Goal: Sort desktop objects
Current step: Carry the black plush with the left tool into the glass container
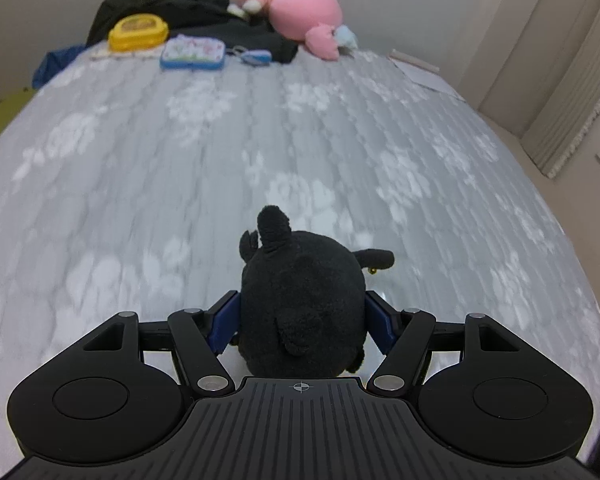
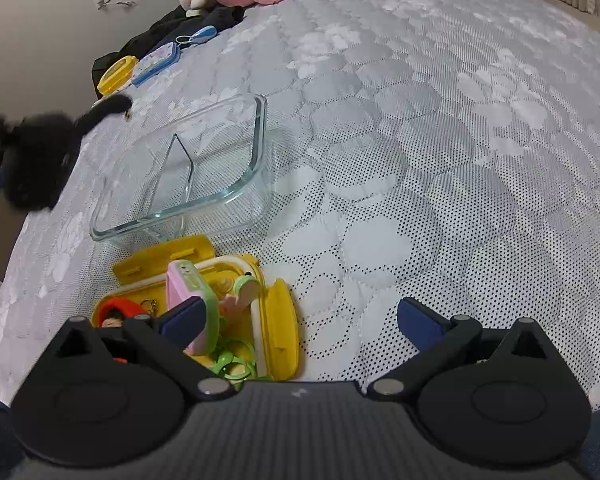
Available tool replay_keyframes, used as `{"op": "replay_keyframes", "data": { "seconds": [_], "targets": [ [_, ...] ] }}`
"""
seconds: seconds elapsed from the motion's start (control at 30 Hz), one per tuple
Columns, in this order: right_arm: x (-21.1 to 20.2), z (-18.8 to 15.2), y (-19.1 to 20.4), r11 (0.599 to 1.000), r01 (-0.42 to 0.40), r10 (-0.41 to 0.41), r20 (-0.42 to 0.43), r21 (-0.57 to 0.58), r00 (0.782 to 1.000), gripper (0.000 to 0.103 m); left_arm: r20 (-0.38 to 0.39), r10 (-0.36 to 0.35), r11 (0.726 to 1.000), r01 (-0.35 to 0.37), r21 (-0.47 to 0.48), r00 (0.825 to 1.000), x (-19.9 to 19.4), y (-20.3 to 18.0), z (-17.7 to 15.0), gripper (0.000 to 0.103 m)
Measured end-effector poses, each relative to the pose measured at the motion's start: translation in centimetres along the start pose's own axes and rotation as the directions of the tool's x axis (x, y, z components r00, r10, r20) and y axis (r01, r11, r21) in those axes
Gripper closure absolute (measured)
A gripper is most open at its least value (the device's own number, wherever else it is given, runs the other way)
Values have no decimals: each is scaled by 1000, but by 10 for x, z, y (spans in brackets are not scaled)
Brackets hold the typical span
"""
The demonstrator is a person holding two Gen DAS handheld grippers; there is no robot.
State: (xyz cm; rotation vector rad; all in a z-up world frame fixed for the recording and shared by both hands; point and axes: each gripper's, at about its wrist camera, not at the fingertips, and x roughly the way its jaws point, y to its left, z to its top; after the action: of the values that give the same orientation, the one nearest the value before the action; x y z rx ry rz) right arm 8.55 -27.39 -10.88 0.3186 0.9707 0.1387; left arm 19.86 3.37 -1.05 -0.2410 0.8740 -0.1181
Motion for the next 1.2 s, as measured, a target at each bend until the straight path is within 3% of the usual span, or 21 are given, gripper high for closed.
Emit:
{"op": "replay_keyframes", "data": {
  "seconds": [0.17,0.33,0.43,0.57,0.9,1.2],
  "targets": [
    [3,0,-1,1000,0,0,-13,9,1000,0,-41,-35,996,31,-88,999,38,1,1,31],
    [6,1,-2,1000,-4,4,-28,17,1000,0,-124,35,993,-48,-109,992,61,3,-14,31],
    [6,1,-2,1000,-5,6,-26,14,1000,0,-135,41,995,-52,-83,990,67,1,-20,30],
    [5,1,1,1000,4,-4,-16,-1,1000,0,-127,68,997,-71,-14,990,70,-9,-23,28],
    [3,1,3,1000,3,-3,-6,-20,1000,0,-94,108,993,-103,53,990,77,-17,-28,22],
    [3,1,3,1000,-4,4,-8,-20,1000,0,-51,45,999,-45,7,998,50,-12,-19,32]
  ]
}}
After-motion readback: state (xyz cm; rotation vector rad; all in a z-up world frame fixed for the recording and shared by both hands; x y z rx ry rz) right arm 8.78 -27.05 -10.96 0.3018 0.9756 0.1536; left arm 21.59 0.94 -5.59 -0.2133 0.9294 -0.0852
